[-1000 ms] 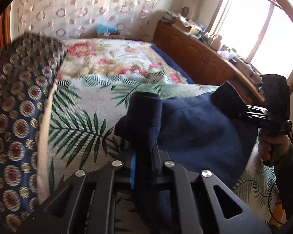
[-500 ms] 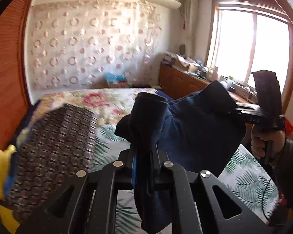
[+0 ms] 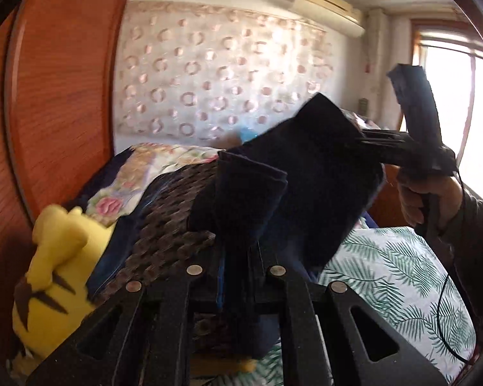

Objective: Fold small clothes
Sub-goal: 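Carry the folded T-shirt with both tools onto the patterned shirt stack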

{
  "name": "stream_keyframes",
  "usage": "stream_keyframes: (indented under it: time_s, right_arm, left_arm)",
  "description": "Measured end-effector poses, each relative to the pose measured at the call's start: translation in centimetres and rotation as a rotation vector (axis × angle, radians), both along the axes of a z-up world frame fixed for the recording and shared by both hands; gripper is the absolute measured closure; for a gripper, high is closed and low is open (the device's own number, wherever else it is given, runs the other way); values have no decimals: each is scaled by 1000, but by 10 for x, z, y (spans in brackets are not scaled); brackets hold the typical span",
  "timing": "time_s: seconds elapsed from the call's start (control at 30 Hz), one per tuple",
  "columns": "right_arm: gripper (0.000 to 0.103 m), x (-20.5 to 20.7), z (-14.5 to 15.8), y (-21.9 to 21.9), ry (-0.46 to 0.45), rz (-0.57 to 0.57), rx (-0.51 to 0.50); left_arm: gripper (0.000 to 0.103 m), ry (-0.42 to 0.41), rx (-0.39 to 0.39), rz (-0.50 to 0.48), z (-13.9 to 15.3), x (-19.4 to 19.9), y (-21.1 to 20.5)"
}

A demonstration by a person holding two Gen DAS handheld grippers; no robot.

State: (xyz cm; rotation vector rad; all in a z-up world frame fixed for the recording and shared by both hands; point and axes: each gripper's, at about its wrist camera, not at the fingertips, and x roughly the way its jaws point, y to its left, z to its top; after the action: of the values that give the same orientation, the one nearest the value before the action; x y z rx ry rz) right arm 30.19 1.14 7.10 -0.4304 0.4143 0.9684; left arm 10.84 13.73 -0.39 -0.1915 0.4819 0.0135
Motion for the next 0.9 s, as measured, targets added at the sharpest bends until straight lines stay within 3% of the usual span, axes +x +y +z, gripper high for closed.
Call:
stream_keyframes:
  time_s: [0.27, 0.4, 0.57, 0.73, 0.9]
  right_arm:
    - [81, 58, -7, 100, -1, 108, -88]
    - [81, 70, -14, 129, -2, 151, -115]
    - [71, 78, -11, 135, 37, 107, -106]
    - [56, 74, 3, 125, -7, 40, -3]
    - [56, 69, -17, 112, 23, 77, -43]
  left_arm:
    - [92, 9, -71, 121, -28, -32, 23]
    - [92, 44, -92, 153, -38, -32, 32]
    - [92, 79, -99, 180, -46, -33, 34]
    - [91, 80, -103, 200, -46, -36, 34]
    - [88, 58, -111, 218, -41, -40, 41]
